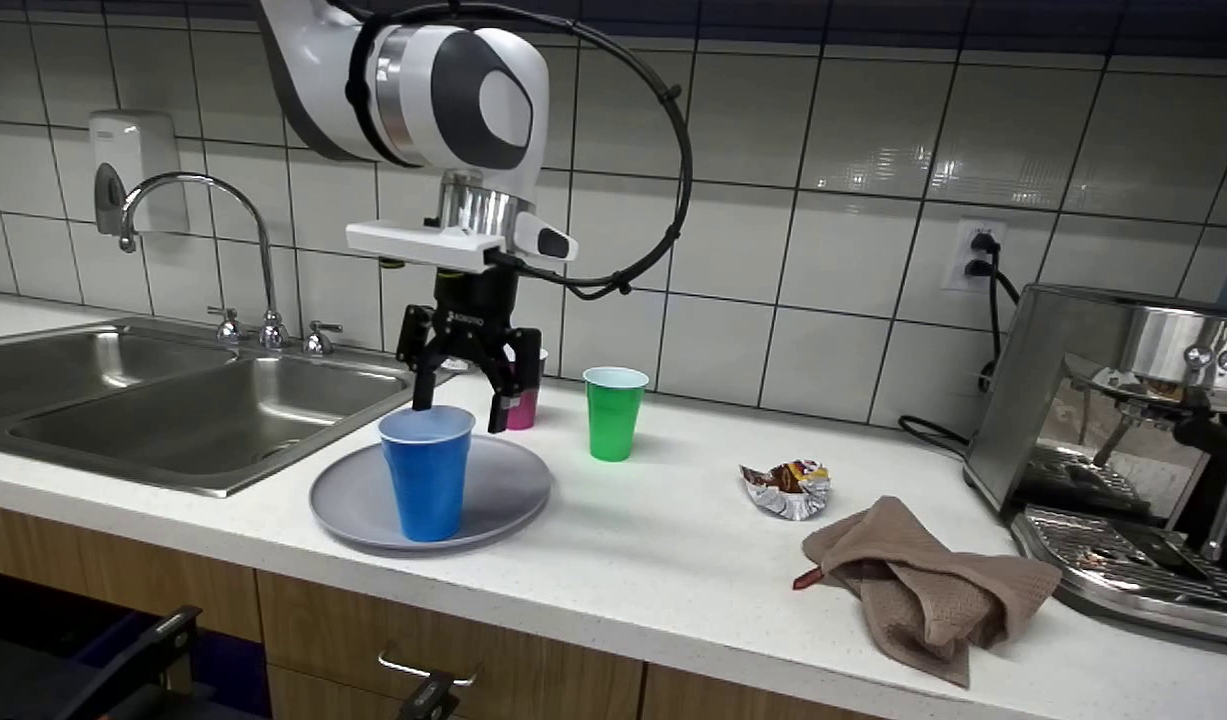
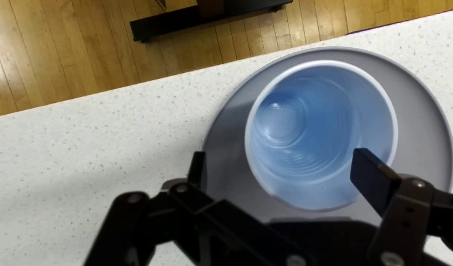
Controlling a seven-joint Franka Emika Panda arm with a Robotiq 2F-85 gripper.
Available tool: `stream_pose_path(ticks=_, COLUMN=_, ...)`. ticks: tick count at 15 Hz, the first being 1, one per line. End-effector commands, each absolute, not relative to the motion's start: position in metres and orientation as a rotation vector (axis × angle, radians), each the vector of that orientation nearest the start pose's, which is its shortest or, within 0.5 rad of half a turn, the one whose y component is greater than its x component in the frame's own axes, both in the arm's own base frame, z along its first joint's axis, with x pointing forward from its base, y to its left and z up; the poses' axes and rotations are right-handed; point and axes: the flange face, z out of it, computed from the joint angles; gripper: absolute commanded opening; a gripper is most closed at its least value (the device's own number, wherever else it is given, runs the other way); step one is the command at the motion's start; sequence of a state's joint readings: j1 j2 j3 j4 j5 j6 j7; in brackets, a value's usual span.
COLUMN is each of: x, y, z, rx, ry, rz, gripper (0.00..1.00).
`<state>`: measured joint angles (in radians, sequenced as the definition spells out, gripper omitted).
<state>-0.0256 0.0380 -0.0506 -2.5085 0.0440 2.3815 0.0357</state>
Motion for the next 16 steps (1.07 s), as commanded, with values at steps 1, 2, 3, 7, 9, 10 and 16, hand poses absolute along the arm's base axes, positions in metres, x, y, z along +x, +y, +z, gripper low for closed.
stream_pose_path(ticks=1, x=0.426, y=-0.043, z=0.28, rx=-3.084, ry=0.19, rz=0.212, gripper=1.0)
stream_pose_path(ticks=2, x=0.425, y=-0.047, z=0.285, rx=-3.084, ry=0.189, rz=0.201, gripper=1.0)
stream_pose_path(ticks=3, x=0.423, y=-0.05, z=0.29, rx=-3.085, ry=0.187, rz=0.189, gripper=1.0)
stream_pose_path(ticks=7, x=0.426, y=-0.069, z=0.311, rx=-3.093, ry=0.188, rz=0.162, gripper=1.0)
stream_pose_path(ticks=9, x=0.43, y=-0.078, z=0.318, rx=-3.096, ry=0.191, rz=0.15, gripper=1.0)
stream_pose_path(ticks=10, x=0.432, y=-0.084, z=0.322, rx=-3.099, ry=0.195, rz=0.14, gripper=1.0)
stream_pose_path(ticks=16, x=0.462, y=-0.108, z=0.338, rx=-3.107, ry=0.217, rz=0.059, gripper=1.0)
